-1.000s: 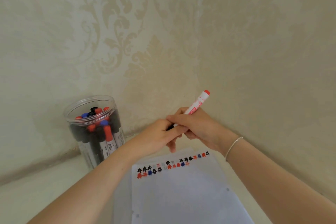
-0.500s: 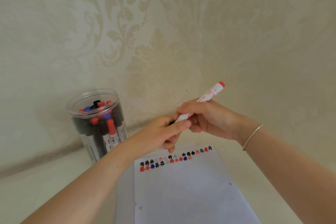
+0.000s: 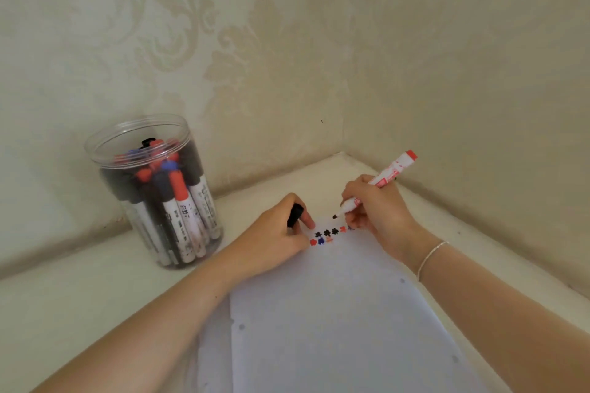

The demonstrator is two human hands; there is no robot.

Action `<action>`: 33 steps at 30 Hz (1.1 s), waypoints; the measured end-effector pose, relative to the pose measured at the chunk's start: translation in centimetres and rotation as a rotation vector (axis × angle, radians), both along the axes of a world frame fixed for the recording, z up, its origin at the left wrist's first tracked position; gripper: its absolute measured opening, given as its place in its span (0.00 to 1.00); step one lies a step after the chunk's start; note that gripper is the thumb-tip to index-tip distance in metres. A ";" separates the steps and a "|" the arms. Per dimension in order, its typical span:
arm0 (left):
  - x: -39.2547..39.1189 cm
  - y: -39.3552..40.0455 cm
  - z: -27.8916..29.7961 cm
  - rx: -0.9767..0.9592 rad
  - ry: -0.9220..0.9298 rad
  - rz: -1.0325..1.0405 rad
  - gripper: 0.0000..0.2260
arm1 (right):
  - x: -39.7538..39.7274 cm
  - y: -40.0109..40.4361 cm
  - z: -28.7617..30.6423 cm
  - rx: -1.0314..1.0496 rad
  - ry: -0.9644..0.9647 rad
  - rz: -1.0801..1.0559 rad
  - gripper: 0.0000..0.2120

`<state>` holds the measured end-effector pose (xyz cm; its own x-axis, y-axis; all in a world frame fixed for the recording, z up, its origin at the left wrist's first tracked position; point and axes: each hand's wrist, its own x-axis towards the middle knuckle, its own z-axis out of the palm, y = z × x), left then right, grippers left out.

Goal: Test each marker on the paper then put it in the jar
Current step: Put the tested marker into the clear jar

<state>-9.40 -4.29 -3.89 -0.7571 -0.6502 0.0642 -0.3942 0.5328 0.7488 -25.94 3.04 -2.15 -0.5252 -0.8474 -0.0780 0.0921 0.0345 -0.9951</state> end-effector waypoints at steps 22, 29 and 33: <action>-0.3 1.3 -1.0 -0.134 0.025 -0.072 0.19 | 0.6 -0.6 -3.0 0.108 0.415 -0.231 0.05; -0.5 1.1 -1.3 -0.135 0.025 -0.080 0.18 | 0.8 -0.7 -3.2 0.081 0.479 -0.246 0.06; -0.5 1.0 -1.4 -0.133 0.029 -0.084 0.18 | 0.8 -0.6 -3.3 0.070 0.504 -0.269 0.10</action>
